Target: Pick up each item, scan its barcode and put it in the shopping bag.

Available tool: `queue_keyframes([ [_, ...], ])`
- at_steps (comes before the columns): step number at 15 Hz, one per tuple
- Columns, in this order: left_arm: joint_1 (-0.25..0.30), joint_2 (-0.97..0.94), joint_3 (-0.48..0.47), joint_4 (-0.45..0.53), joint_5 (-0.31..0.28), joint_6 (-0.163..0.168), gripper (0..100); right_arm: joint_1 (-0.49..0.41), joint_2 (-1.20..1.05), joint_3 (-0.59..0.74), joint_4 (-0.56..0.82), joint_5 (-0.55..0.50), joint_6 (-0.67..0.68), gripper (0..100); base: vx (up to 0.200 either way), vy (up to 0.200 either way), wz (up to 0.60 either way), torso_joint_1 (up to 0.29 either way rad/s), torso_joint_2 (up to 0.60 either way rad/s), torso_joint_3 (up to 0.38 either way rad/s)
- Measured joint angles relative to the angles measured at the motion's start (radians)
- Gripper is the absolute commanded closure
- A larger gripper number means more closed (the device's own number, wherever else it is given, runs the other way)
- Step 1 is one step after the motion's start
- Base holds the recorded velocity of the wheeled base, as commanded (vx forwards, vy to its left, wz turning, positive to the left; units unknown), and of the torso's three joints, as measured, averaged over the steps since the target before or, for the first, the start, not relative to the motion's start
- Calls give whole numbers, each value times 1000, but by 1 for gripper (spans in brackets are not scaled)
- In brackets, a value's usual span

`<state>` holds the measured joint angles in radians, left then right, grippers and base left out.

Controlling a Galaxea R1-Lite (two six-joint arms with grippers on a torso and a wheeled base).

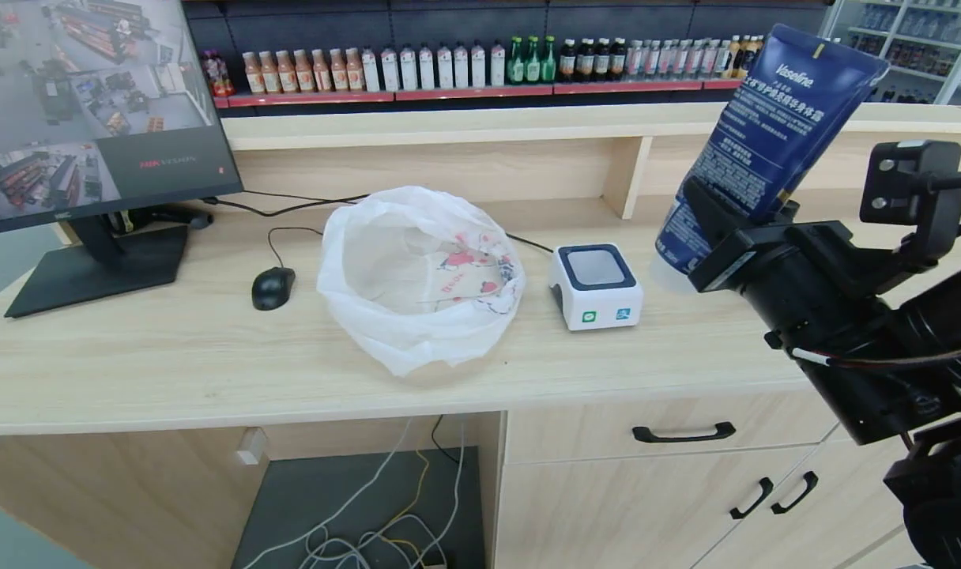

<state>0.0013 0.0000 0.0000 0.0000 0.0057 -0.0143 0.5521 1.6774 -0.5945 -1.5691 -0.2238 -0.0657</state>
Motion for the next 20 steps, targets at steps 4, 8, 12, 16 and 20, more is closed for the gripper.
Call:
queue_keyframes([
  [4,0,0,0,0,0,2,0,-1,6,-2,0,1,1,100,0,0,0,0,0,0],
  [8,0,0,0,0,0,3,0,1,7,8,0,137,-76,100,0,0,0,0,0,0],
  [12,0,0,0,0,0,3,0,1,31,31,0,282,-169,100,0,0,0,0,0,0],
  [16,-1,0,0,0,0,3,0,-2,93,14,0,292,-320,100,0,0,0,0,0,0],
  [20,0,0,0,0,0,2,0,-33,185,-135,-1,296,-481,100,0,0,0,0,0,0],
])
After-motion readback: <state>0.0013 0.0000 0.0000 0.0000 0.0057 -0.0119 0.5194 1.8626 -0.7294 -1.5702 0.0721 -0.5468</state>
